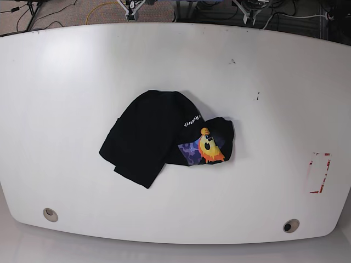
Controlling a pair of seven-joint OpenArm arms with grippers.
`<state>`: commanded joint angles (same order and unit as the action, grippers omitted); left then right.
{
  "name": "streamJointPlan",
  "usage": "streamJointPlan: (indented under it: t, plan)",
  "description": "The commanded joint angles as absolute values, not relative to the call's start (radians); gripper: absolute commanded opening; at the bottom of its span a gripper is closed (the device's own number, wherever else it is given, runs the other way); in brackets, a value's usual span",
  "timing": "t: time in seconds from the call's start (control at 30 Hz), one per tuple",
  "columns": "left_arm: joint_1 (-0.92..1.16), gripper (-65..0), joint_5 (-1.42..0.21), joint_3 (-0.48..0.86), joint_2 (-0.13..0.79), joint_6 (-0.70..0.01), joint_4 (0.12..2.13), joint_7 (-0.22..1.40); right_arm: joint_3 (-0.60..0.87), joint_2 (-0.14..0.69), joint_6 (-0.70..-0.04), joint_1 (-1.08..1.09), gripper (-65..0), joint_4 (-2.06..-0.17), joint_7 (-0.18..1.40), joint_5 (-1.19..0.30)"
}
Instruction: Layout the t-shirt on the table in an organized manner, then fold the t-shirt properly
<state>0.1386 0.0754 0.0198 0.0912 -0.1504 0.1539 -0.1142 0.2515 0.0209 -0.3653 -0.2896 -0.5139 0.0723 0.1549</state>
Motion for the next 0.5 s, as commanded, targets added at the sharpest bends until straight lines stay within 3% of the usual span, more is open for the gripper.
streamJointPlan:
  t: [0.5]
  plan:
    - [0.138, -38.1, 0.075, 0.02, 0.092, -0.153, 0.154, -0.115, 0.251, 0.021, -0.367, -0.29, -57.0, -0.514, 0.075, 0.154]
